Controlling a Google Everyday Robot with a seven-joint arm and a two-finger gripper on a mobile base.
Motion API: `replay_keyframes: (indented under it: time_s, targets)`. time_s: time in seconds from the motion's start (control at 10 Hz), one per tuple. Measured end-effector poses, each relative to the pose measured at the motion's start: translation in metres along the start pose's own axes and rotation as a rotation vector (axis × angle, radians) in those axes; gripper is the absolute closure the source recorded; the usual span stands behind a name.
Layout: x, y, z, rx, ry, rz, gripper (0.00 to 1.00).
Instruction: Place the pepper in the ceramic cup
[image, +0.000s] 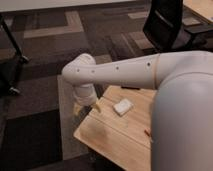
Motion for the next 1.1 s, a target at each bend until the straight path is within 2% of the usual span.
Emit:
replay_keyframes:
  time_s: [0.3, 0.4, 0.5, 0.7, 1.1]
  targets:
    - [0.016, -0.029, -0.006, -0.054, 0.032, -0.188, 0.35]
    - [0.028, -0.044, -0.009, -0.061, 0.065, -0.297, 0.35]
    - [0.036, -0.053, -0.012, -0.067, 0.088, -0.370, 0.35]
    - [0.041, -0.059, -0.014, -0.072, 0.103, -0.423, 0.35]
    - [0.041, -0.058, -0.014, -0.073, 0.103, -0.426, 0.35]
